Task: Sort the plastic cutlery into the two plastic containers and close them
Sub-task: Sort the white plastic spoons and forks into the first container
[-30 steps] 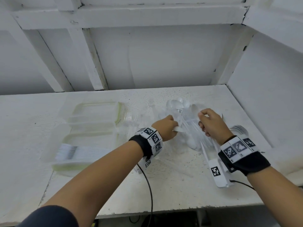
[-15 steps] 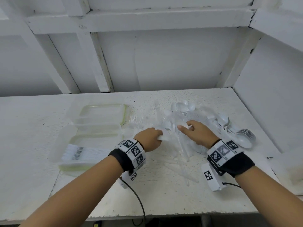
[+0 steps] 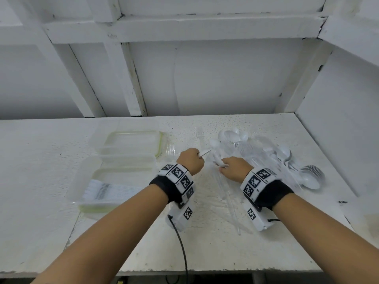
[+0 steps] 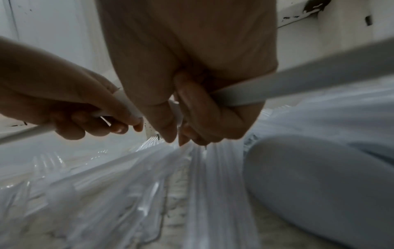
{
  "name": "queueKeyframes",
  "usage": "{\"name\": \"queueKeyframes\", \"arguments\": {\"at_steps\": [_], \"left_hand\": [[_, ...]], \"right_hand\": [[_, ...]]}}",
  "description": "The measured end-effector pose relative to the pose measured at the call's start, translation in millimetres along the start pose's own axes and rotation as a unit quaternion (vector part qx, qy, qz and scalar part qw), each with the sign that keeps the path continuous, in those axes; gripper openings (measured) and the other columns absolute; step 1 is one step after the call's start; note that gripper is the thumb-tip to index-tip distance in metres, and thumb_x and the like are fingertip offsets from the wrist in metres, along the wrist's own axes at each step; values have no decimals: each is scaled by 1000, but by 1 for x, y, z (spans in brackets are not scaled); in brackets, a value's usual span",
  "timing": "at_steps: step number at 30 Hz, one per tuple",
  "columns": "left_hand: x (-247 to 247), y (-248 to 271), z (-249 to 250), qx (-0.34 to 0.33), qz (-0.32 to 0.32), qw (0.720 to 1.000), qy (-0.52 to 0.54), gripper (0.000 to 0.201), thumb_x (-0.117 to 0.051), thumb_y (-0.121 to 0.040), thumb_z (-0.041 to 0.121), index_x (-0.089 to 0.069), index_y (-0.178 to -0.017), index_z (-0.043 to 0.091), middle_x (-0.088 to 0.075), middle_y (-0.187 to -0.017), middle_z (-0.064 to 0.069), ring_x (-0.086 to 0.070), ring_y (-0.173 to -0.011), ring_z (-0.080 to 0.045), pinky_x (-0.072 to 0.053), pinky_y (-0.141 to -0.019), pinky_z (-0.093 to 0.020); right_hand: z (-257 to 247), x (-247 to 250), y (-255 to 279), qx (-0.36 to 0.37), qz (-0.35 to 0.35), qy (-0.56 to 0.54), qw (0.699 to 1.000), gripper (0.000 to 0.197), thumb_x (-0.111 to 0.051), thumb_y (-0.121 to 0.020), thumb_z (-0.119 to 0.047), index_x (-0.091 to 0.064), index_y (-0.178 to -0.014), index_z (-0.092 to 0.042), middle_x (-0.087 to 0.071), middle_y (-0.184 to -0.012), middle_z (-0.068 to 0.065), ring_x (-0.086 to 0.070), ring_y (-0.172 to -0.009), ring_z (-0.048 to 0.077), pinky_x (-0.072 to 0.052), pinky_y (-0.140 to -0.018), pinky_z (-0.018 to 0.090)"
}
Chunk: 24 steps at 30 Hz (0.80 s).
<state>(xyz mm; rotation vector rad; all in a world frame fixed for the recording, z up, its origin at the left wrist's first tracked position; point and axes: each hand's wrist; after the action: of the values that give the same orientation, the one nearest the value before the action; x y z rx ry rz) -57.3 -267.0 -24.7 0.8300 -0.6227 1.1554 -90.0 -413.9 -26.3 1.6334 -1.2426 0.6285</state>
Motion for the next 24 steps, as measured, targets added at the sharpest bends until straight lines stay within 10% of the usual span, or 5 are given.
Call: {"name": "queueKeyframes", "arguments": {"at_steps": [3, 10, 15, 24], "left_hand": [[-1, -14, 11, 13, 9, 1000, -8, 32, -41, -93, 10, -32, -62, 14, -37, -65, 0, -38, -58, -13, -26, -47, -21], [0, -53, 27, 17, -7, 998, -67, 23, -45, -91, 6, -44, -68, 8, -46, -67, -3, -39, -52, -12, -32, -47, -22], [-13, -60, 27, 4, -44, 989, -138, 20, -52, -89, 15, -49, -70, 11, -45, -63, -2, -40, -51, -13, -47, -78, -26], [9, -55, 27, -10, -49, 995, -91, 26, -56, -86, 19, -41, -66, 15, -44, -68, 1, -43, -59, -12, -35, -52, -21]], "right_hand": [[6, 3, 2, -20, 8, -25, 999, 32, -42, -96, -21, -60, -113, -1, -63, -110, 16, -58, -101, 31, -44, -78, 30], [11, 7, 4, -57, 2, -87, 995, 32, -41, -97, -23, -59, -117, -5, -57, -89, 7, -51, -83, 22, -35, -51, 20], [15, 3, 6, -81, 4, -150, 985, 30, -43, -97, -27, -60, -106, -4, -54, -74, 6, -48, -60, 19, -38, -49, 24], [23, 56, -6, -72, 55, -193, 977, 15, -52, -93, -20, -55, -82, -10, -52, -70, 3, -41, -47, 12, -37, -44, 21]]}}
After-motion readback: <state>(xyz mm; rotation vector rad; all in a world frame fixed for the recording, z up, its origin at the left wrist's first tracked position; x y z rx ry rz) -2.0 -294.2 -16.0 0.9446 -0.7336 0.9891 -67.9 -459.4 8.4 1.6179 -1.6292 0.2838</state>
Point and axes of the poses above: each hand's wrist, its own y-axis away from the middle knuckle, its own x-axis out of the back of the hand, z = x × y
